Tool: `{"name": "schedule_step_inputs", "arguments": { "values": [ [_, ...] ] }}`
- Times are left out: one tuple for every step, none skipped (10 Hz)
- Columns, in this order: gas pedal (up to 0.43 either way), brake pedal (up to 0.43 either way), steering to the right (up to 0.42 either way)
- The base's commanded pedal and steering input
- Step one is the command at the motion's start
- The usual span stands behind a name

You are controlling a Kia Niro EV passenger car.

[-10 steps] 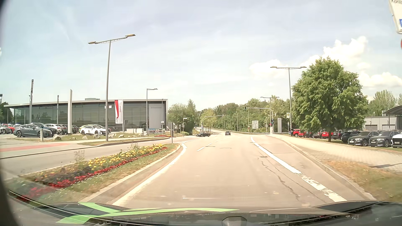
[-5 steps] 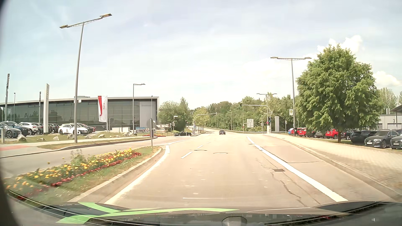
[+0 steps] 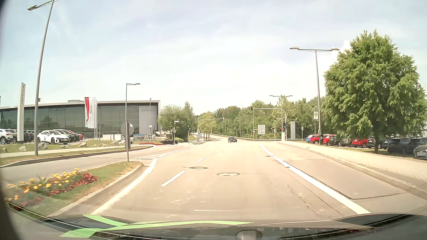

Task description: Follow the waypoints while adhering to traffic rules and regulations

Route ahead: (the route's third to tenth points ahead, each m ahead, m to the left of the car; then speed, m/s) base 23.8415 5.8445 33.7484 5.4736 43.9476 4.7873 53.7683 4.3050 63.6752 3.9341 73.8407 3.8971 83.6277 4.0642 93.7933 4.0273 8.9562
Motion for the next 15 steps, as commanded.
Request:
{"name": "schedule_step_inputs", "arguments": {
  "values": [
    [0.138, 0.0, 0.014],
    [0.13, 0.0, 0.014],
    [0.13, 0.0, 0.014],
    [0.13, 0.0, 0.014],
    [0.13, 0.0, 0.014],
    [0.13, 0.0, 0.014],
    [0.13, 0.0, 0.013],
    [0.13, 0.0, 0.013],
    [0.13, 0.0, 0.014],
    [0.13, 0.0, 0.013],
    [0.13, 0.0, 0.013],
    [0.13, 0.0, 0.013],
    [0.118, 0.0, 0.013],
    [0.118, 0.0, 0.013],
    [0.118, 0.0, 0.013]
  ]
}}
